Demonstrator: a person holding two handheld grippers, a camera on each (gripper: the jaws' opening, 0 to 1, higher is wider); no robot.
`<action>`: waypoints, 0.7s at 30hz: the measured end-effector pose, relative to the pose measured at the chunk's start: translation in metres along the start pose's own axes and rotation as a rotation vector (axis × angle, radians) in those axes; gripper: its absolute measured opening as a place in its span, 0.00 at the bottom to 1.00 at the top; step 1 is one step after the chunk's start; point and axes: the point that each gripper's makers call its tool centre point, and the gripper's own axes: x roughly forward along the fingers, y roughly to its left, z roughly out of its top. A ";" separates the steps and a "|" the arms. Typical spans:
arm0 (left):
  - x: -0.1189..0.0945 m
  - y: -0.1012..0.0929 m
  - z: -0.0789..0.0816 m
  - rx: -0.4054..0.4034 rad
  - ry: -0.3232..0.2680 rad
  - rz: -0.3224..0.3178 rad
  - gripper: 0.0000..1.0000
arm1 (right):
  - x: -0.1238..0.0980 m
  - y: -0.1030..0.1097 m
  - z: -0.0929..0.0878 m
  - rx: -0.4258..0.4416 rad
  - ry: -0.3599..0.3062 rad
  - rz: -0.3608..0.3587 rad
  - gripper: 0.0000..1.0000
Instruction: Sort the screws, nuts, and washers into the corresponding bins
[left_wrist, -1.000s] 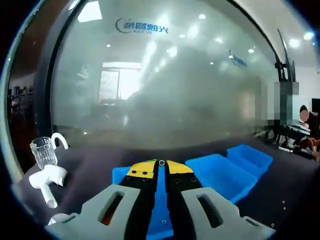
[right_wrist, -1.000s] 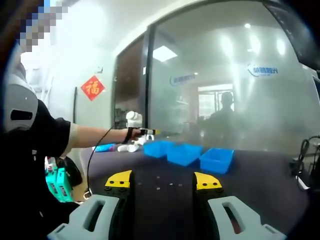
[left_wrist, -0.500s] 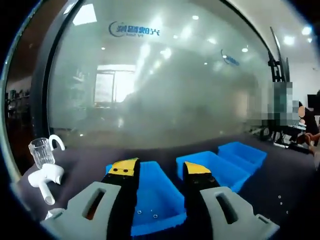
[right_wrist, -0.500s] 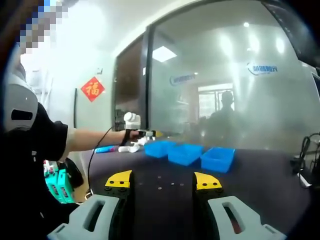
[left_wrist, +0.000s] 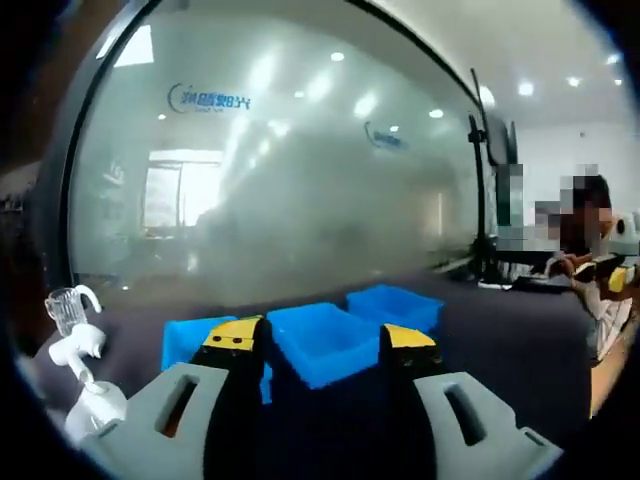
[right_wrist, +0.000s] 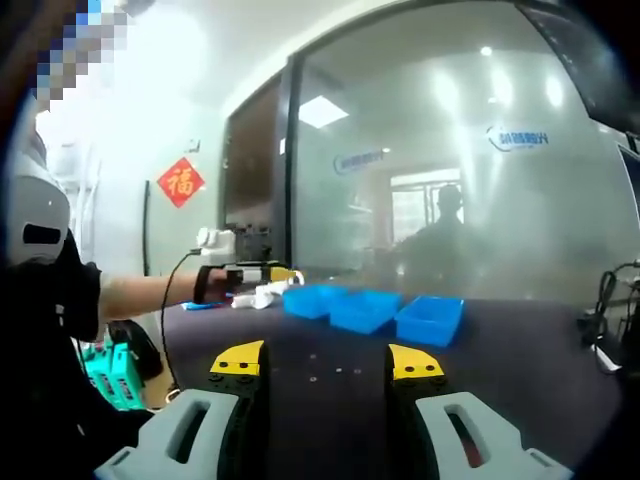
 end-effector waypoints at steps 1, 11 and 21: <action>-0.006 -0.010 -0.002 0.006 0.018 -0.035 0.45 | 0.000 0.000 0.000 0.000 0.000 0.001 0.42; -0.056 -0.035 0.004 -0.040 -0.012 -0.145 0.45 | 0.003 0.003 0.003 -0.004 -0.006 0.007 0.42; -0.104 -0.054 -0.015 -0.013 0.013 -0.206 0.45 | 0.004 0.000 0.002 -0.003 -0.002 -0.002 0.42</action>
